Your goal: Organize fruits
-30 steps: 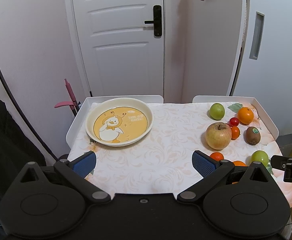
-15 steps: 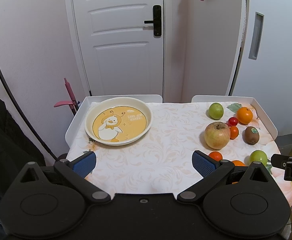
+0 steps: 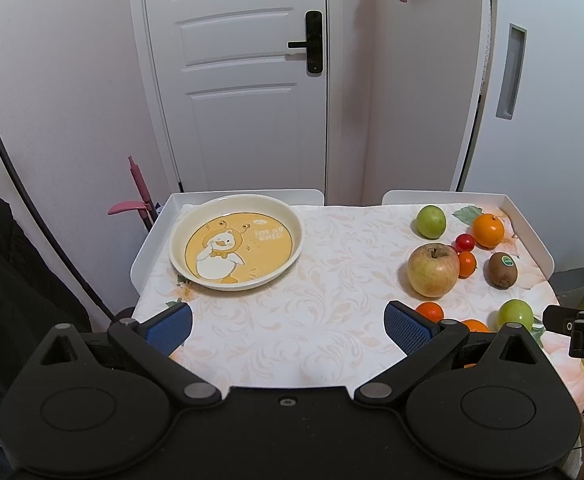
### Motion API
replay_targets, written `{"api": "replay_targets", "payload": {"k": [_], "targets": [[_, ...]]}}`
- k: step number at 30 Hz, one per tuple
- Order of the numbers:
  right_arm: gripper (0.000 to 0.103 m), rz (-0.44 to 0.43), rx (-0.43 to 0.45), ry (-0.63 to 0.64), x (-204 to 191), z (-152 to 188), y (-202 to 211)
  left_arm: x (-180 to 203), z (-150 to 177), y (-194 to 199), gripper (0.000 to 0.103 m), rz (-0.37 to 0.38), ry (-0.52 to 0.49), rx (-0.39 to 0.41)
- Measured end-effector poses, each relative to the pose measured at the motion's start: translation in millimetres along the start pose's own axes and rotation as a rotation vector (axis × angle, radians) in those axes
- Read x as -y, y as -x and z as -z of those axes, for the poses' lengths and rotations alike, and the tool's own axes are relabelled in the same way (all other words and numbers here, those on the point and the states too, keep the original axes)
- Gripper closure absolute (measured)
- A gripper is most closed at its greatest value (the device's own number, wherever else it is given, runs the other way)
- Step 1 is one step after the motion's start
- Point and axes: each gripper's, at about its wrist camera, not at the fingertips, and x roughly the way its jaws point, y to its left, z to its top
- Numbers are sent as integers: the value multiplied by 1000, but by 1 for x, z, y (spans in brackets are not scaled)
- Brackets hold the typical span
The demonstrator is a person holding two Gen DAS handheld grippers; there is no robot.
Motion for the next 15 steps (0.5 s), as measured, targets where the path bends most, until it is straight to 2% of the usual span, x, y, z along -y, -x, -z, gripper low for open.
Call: {"api": "replay_targets", "payload": {"k": [15], "targets": [[0,4,9,-2,-3,-1,3,-5,-2,4,0,5,2,9]]}}
